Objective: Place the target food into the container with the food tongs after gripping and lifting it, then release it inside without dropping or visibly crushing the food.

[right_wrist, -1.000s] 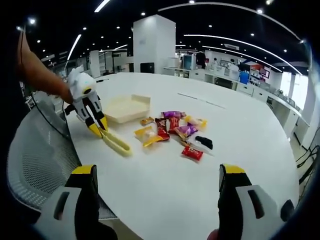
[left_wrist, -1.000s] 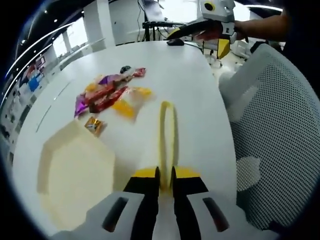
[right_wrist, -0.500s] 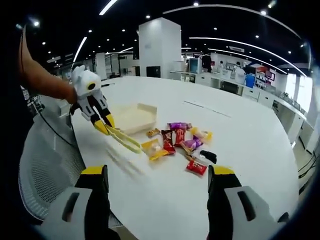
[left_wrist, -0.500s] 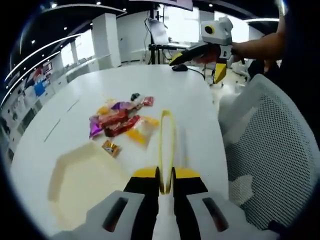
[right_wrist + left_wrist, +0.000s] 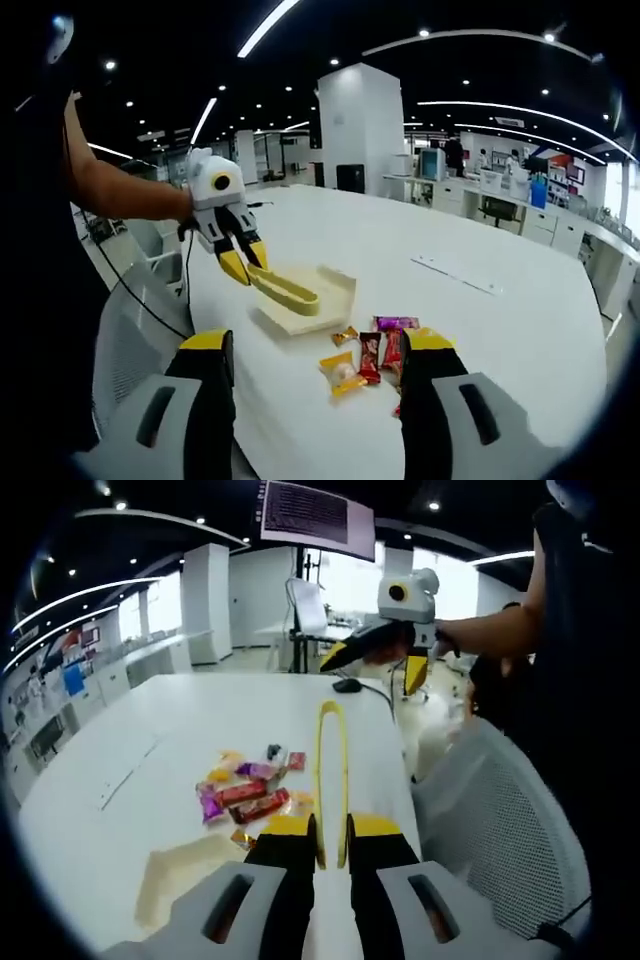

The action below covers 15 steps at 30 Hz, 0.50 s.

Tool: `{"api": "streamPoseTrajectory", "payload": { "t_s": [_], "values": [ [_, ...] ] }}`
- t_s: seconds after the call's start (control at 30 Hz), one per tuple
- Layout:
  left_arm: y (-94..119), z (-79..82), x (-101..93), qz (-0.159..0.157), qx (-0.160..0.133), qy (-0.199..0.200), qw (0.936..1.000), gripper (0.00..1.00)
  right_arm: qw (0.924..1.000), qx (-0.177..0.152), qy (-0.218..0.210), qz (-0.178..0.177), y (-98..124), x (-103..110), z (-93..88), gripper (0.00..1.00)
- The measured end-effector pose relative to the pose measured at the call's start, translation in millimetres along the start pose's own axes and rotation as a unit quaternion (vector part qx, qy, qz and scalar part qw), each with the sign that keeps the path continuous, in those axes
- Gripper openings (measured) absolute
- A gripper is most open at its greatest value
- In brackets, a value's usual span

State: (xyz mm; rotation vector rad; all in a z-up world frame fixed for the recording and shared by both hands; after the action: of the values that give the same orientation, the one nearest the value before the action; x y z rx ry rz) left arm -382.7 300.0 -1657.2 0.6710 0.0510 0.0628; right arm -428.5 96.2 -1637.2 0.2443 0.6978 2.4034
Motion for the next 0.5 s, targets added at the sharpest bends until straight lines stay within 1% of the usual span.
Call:
{"api": "streamPoseTrajectory", "payload": {
  "t_s": [0.17, 0.27, 0.3, 0.37, 0.5],
  "values": [
    [22.0, 25.0, 2.5, -0.004, -0.031, -0.01, 0.9995, 0.08, 0.9989, -0.025, 0.013, 0.037, -7.9, 6.7, 26.3, 0.61],
    [35.6, 39.8, 4.8, -0.008, -0.046, -0.019, 0.9987, 0.08, 0.9969, -0.045, 0.026, 0.058, -10.2, 13.6, 49.7, 0.59],
    [42.0, 46.9, 5.6, -0.012, -0.054, -0.021, 0.9983, 0.08, 0.9952, -0.061, 0.032, 0.069, -10.3, 16.6, 62.5, 0.58],
    [51.9, 57.9, 5.4, -0.016, -0.063, -0.027, 0.9975, 0.08, 0.9927, -0.076, 0.044, 0.082, -10.4, 21.6, 80.2, 0.56],
    [68.2, 76.6, 1.1, -0.03, -0.082, -0.04, 0.9954, 0.08, 0.9869, -0.096, 0.064, 0.113, -12.8, 31.6, 107.4, 0.53]
  ]
}}
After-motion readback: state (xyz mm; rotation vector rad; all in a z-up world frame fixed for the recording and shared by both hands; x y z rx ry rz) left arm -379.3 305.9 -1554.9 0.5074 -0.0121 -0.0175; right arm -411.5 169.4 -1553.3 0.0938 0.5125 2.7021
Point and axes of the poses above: the point that each gripper's makers call its tool centre point, and the gripper's own axes: y roughly backward along the fingers, x roughly to its left, z roughly out of its top, the point moved 5 cm from there along y, roughly backward along the fingers, and after that the axes turned 11 degrees about x, right-handed, at the moved point
